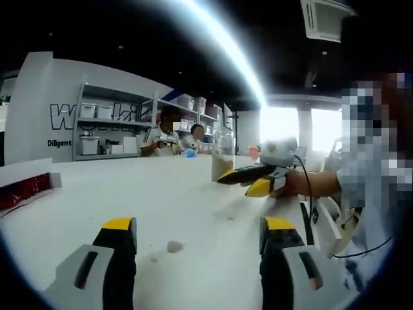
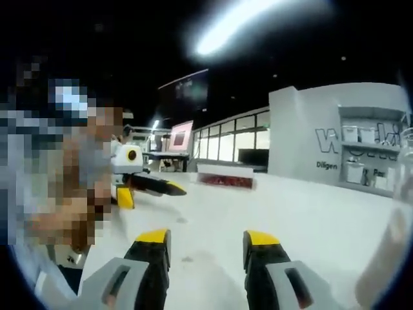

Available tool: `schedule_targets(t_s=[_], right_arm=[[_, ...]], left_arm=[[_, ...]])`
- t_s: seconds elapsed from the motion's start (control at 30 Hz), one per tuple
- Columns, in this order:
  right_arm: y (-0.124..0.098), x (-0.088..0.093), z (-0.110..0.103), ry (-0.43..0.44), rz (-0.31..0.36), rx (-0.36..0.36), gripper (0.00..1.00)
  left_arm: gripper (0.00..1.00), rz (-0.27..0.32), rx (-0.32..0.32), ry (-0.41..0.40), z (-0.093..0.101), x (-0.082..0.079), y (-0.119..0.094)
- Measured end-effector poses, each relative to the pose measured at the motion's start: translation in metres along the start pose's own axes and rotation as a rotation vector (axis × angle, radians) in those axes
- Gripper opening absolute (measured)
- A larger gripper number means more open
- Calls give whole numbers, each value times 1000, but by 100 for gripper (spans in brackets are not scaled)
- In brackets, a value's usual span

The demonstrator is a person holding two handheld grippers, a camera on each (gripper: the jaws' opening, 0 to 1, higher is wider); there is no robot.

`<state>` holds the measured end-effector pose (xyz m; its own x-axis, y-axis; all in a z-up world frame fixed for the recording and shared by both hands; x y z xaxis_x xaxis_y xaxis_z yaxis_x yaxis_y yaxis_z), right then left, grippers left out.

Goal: Tear open the coffee pouch, take out the coffee, and pour the coffee from the pouch into the cup

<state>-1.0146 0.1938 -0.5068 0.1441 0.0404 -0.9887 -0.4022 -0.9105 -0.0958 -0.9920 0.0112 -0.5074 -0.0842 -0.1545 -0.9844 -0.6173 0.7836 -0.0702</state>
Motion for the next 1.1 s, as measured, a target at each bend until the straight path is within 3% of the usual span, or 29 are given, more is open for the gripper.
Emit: schedule_targets(t_s=[1.1], right_arm=[[16, 2, 6, -8, -21, 6, 44]], left_arm=[[79, 2, 9, 6, 6, 0, 0]])
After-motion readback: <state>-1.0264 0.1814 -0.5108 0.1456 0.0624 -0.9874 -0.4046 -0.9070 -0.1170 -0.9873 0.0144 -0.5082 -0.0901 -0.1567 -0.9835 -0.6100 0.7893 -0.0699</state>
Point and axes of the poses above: the point that each gripper's makers call its tool centre point, and the gripper's own axes: y roughly forward along the fingers, z roughly to its right, x roughly out of its underside, the point moved 4 cm from there along -y, roughly backward along the fingers, and after that the axes turned 11 degrees about y, right-handed, at the moved point
